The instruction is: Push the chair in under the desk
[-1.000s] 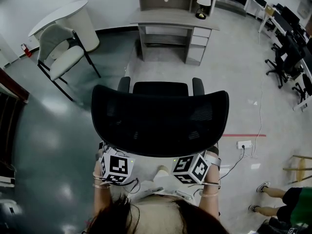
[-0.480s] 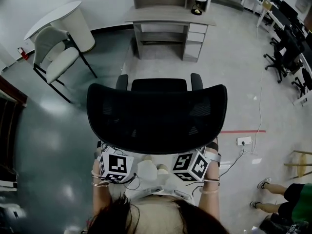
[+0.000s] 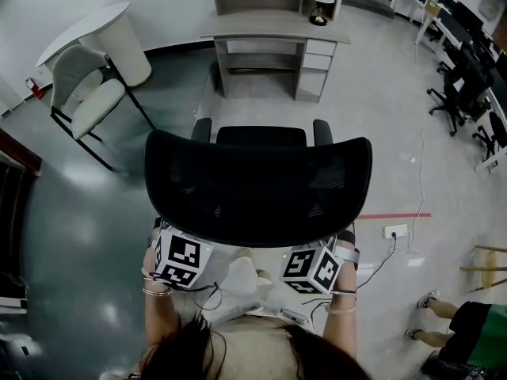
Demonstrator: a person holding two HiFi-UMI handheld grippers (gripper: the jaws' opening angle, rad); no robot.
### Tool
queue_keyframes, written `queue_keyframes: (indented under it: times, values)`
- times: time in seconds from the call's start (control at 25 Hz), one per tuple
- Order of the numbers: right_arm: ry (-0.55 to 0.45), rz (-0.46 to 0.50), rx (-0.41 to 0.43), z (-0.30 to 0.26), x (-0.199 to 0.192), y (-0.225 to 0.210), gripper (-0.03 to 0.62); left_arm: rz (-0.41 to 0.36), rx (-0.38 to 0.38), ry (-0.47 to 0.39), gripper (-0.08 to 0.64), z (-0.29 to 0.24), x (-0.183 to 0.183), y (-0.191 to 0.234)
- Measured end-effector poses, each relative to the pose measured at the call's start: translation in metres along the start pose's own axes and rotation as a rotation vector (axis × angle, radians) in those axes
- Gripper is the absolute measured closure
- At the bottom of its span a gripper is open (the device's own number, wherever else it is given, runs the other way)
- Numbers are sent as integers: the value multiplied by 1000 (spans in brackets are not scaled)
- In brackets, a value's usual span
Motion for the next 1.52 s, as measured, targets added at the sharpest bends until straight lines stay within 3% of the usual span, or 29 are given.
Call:
queue_keyframes:
  times: [0.88, 1.08, 1.52]
  values:
    - [56, -12, -9, -69, 20, -41, 359, -35, -107, 25, 327, -63, 25, 47]
    - [58, -11, -10, -85, 23, -50, 359, -72, -106, 19, 327, -81, 22, 57]
    - [70, -17, -15, -117, 39, -63, 359, -65, -134, 21, 327, -104, 35, 84]
Point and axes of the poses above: the fingertips, and each gripper's own axes: z backward along the fingers, y to its left, x out of its top, the point moved 10 cm from there along z, backward along the fingers, and after that the axes turned 7 degrees about -z, right-handed, at the moved point
